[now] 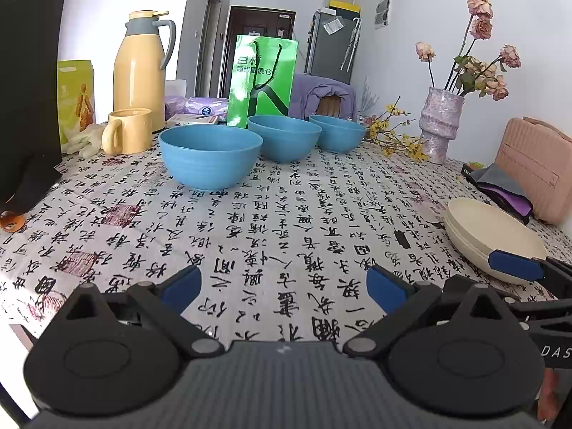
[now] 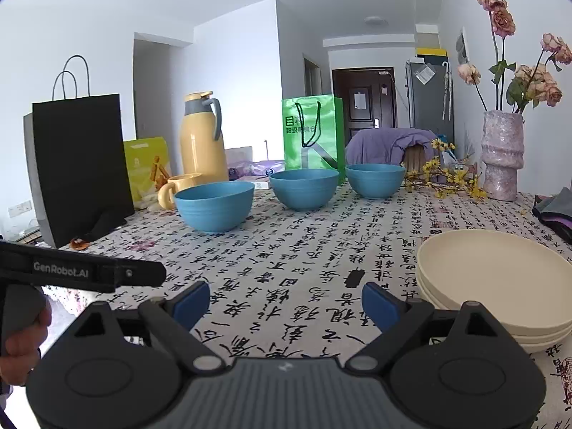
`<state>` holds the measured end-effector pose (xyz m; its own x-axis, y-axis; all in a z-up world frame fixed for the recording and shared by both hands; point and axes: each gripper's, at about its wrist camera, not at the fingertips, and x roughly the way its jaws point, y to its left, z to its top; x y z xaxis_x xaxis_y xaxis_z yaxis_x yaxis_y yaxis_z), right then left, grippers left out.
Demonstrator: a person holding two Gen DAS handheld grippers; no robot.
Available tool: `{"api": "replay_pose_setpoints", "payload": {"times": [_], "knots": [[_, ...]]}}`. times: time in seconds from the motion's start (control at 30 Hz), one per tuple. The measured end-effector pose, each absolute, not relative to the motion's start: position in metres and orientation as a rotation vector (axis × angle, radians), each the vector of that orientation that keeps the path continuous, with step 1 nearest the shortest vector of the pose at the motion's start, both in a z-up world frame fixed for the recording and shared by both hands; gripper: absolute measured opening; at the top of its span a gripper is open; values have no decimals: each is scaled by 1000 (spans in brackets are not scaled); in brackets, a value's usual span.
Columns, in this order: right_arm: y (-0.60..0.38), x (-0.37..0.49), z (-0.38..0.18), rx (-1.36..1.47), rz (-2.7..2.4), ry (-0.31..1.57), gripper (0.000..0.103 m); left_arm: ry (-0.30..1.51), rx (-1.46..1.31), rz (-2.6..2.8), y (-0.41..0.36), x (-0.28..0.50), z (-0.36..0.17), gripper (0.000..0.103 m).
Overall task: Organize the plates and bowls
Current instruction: 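Withdraw both grippers from the stack of three plates, then move both grippers toward a light-blue bowl near the green bag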
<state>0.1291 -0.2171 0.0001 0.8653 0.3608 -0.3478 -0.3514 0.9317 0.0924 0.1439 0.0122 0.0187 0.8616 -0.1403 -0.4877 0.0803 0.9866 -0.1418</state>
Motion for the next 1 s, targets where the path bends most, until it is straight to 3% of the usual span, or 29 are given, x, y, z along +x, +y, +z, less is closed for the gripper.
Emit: {"api": "replay_pose_setpoints", "payload": {"times": [0.4,1.0], "knots": [[-243,190,23,118,251,410,92,500,-93,-191,-8,212,47,101],[-282,347,85,115,239,397,92,550,-67,-231,-46,395,84,99]]}}
